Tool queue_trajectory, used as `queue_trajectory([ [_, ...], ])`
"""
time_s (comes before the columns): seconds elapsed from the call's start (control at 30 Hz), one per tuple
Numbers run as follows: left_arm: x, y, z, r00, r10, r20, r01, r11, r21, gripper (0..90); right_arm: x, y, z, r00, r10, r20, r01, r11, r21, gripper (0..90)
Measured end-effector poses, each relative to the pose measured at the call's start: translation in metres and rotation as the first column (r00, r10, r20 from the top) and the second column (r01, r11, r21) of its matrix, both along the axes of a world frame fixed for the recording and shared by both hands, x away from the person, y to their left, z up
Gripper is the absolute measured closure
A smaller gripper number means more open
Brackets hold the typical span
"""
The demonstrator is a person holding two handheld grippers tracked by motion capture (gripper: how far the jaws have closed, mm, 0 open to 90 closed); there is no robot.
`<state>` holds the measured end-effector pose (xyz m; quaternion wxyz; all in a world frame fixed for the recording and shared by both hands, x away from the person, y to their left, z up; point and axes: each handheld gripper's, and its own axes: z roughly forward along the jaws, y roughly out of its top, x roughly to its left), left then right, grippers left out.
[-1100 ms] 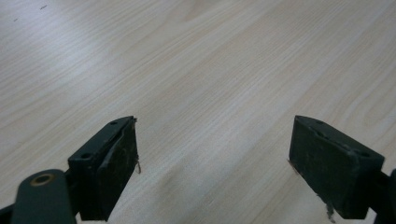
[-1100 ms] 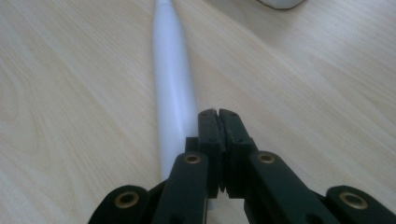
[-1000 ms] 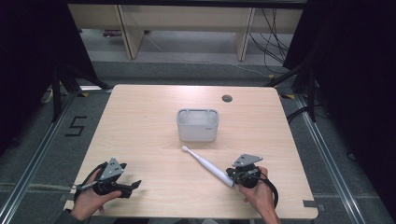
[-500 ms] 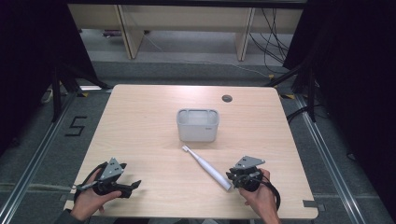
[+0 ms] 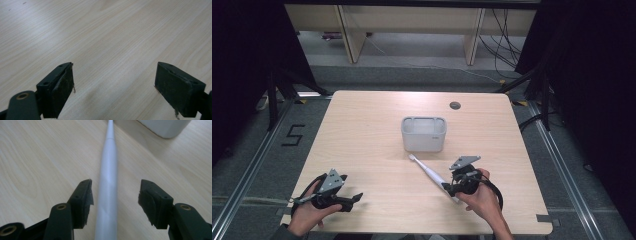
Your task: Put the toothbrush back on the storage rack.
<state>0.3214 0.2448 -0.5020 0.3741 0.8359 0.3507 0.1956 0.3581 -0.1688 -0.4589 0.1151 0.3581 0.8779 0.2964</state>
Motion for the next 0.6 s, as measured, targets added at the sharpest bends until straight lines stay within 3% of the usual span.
queue_trajectory([
  [0.2, 0.001, 0.001, 0.0, 1.0, -0.008, -0.006, 0.008, 1.0, 0.004, 15.2, 0.018, 0.016, 0.004, 0.9994, 0.03, -0.019, -0.031, 0.998, -0.055, 43.0],
  [0.23, 0.0, 0.001, 0.0, 1.0, -0.007, -0.001, 0.007, 1.0, 0.005, 15.2, 0.022, 0.017, 0.004, 0.9981, 0.061, -0.004, -0.061, 0.996, -0.063, 43.1],
  [0.53, 0.0, -0.001, 0.0, 1.0, -0.003, -0.005, 0.002, 0.9998, -0.02, 15.2, 0.041, 0.034, 0.0, 0.9965, 0.038, -0.075, -0.047, 0.991, -0.123, 45.4],
  [0.6, 0.0, -0.001, 0.0, 1.0, -0.006, -0.008, 0.006, 0.9998, -0.019, 15.2, 0.045, 0.037, -0.001, 0.9944, 0.055, -0.09, -0.067, 0.989, -0.133, 45.9],
])
